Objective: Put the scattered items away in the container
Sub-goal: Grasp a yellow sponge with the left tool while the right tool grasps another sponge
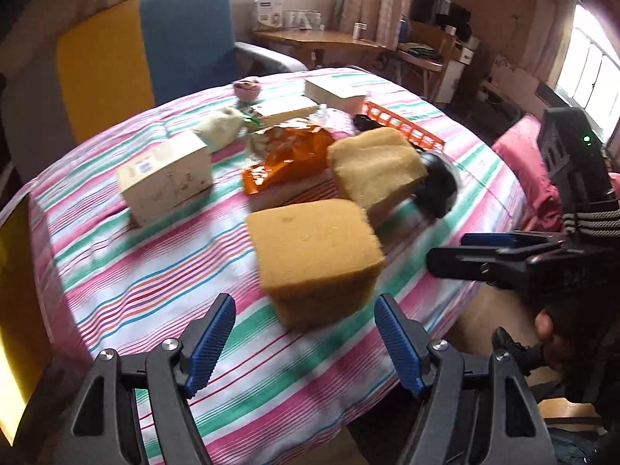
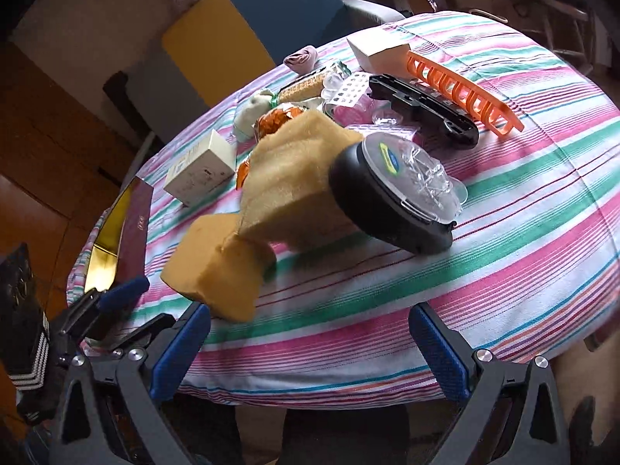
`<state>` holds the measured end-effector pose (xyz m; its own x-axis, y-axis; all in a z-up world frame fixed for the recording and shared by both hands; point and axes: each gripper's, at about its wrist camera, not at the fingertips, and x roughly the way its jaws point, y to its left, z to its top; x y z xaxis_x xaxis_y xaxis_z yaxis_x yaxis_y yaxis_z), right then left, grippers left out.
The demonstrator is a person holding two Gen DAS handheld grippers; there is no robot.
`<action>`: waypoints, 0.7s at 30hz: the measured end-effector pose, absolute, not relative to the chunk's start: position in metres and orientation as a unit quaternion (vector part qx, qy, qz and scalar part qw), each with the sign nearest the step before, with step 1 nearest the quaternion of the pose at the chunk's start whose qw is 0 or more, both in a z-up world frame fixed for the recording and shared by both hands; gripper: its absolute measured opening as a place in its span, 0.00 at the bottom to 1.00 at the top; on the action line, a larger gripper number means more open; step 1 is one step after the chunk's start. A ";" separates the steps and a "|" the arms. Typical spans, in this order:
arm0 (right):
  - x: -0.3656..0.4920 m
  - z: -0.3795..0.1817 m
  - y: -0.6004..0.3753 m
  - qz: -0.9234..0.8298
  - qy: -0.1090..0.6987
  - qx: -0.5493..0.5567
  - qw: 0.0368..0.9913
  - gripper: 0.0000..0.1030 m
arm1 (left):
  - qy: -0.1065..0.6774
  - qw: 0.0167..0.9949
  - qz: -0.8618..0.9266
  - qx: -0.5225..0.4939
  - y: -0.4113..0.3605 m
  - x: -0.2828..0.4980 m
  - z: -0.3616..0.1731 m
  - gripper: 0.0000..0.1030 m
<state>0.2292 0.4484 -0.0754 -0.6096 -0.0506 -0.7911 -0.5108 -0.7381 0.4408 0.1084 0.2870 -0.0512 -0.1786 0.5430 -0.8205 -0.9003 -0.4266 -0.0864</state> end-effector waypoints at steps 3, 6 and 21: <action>0.228 -0.080 0.447 0.830 0.333 -0.425 0.137 1.00 | 0.215 0.492 0.733 -0.418 0.293 0.108 -0.055 0.73; 0.227 -0.085 0.447 0.826 0.333 -0.433 0.138 1.00 | 0.203 0.498 0.734 -0.416 0.294 0.107 -0.053 0.73; 0.228 -0.091 0.449 0.830 0.321 -0.432 0.147 1.00 | 0.203 0.501 0.729 -0.419 0.315 0.100 -0.061 0.73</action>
